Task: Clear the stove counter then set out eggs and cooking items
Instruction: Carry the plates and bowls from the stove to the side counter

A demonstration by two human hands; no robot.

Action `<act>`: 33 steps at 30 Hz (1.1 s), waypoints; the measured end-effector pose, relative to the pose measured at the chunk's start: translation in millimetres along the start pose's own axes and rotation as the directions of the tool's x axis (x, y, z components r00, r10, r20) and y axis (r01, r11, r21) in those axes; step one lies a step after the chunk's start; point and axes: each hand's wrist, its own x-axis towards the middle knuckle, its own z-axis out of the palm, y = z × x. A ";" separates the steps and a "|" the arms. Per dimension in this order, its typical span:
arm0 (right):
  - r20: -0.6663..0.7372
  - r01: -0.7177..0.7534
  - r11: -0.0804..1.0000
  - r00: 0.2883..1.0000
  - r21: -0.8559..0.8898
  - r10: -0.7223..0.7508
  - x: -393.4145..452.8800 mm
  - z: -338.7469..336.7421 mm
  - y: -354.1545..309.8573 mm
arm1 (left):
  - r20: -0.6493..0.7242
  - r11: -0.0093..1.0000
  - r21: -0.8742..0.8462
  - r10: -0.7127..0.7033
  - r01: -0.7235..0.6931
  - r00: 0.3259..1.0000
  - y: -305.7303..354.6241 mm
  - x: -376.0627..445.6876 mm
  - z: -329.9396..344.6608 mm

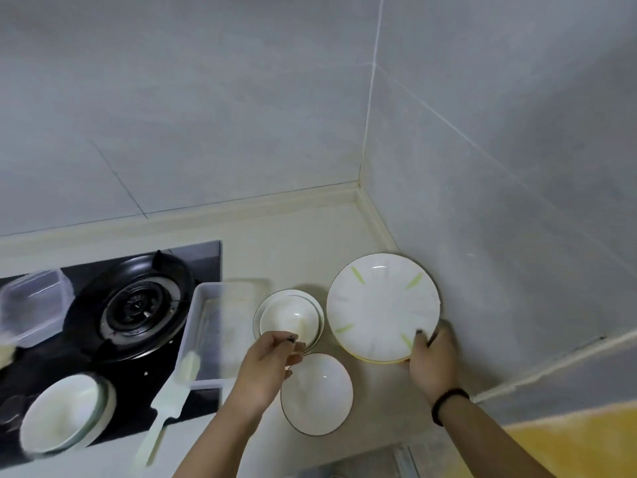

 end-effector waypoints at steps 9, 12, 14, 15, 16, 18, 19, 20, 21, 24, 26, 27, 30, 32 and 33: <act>0.048 0.060 0.984 0.996 0.170 -0.069 -20.6 14.5 -53.3 | -0.042 0.978 -0.208 -0.021 0.012 0.999 -15.2 -11.6 -40.5; 0.122 0.047 0.969 0.989 0.244 -0.079 -35.3 29.6 -65.8 | -0.134 0.958 -0.286 -0.060 0.019 0.989 -29.1 -10.0 -74.2; 0.177 0.021 0.955 0.981 0.295 -0.077 -50.4 39.8 -73.1 | -0.206 0.942 -0.336 -0.093 0.019 0.974 -39.6 -7.6 -95.2; 0.206 -0.001 0.947 0.976 0.321 -0.069 -61.6 49.1 -76.4 | -0.236 0.933 -0.358 -0.113 0.021 0.965 -47.5 -7.0 -108.9; 0.233 -0.027 0.936 0.971 0.350 -0.060 -72.0 55.8 -79.1 | -0.257 0.931 -0.365 -0.125 0.024 0.958 -56.0 -5.4 -119.6; 0.292 -0.069 0.922 0.955 0.381 -0.049 -94.1 71.7 -83.1 | -0.313 0.950 -0.311 -0.120 0.017 0.942 -75.3 -3.4 -141.5; 0.317 -0.082 0.920 0.947 0.382 -0.048 -103.6 80.0 -84.1 | -0.352 0.971 -0.239 -0.097 0.011 0.931 -85.8 -2.4 -151.2; 0.339 -0.088 0.921 0.939 0.381 -0.050 -111.2 86.4 -84.8 | -0.388 0.989 -0.144 -0.068 0.012 0.919 -94.9 -2.1 -157.7; 0.358 -0.093 0.923 0.932 0.374 -0.052 -119.0 93.6 -85.5 | -0.417 0.999 -0.042 -0.037 0.022 0.908 -103.6 -2.6 -164.2; 0.384 -0.102 0.929 0.922 0.355 -0.046 -138.5 110.5 -88.2 | -0.424 0.970 0.242 0.086 0.021 0.902 -128.6 -1.8 -175.2; 0.396 -0.110 0.930 0.918 0.351 -0.041 -149.0 117.8 -89.9 | -0.387 0.898 0.436 0.137 0.050 0.912 -142.0 -0.3 -176.9; 0.403 -0.114 0.930 0.914 0.350 -0.040 -153.3 120.7 -90.3 | -0.368 0.854 0.515 0.133 0.082 0.920 -145.5 0.2 -177.4; 0.411 -0.100 0.938 0.910 0.331 -0.048 -163.8 128.9 -89.3 | -0.306 0.741 0.662 0.130 0.113 0.943 -149.7 0.7 -179.8; 0.407 -0.086 0.943 0.912 0.321 -0.055 -167.9 132.5 -88.6 | -0.274 0.716 0.691 0.135 0.097 0.952 -150.0 2.5 -181.9; 0.405 -0.076 0.947 0.912 0.313 -0.060 -168.9 134.0 -88.3 | -0.262 0.724 0.684 0.130 0.089 0.956 -150.2 4.2 -183.2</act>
